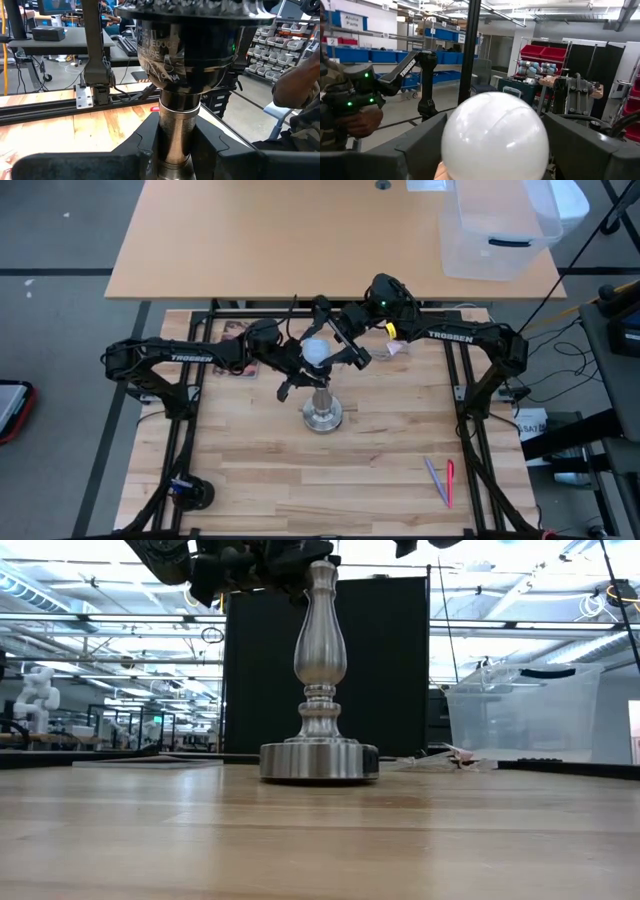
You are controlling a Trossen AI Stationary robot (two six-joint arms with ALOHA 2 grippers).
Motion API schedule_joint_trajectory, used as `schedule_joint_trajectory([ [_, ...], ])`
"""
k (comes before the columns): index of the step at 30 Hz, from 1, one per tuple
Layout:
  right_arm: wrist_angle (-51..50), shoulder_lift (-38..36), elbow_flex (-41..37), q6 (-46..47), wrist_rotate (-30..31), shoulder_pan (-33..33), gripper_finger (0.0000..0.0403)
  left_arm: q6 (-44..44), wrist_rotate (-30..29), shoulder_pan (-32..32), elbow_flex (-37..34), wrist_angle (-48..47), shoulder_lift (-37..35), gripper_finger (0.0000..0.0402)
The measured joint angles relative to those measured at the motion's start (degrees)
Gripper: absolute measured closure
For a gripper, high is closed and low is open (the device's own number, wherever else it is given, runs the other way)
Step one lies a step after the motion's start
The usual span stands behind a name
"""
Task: Screw lightbulb
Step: Remove the lightbulb from the lamp
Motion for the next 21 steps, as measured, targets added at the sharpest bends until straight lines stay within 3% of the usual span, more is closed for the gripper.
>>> schedule_joint_trajectory([
  [8, -1.09, -0.08, 0.02, 2.09, -0.77, 0.00, 0.0035, 0.04, -0.87, -0.05, 0.00, 0.03, 0.02, 0.0329],
  [21, -4.00, -4.05, -0.17, 2.32, -2.06, 0.37, 0.0030, 0.26, -1.01, -0.29, 0.00, 0.03, 0.02, 0.0329],
])
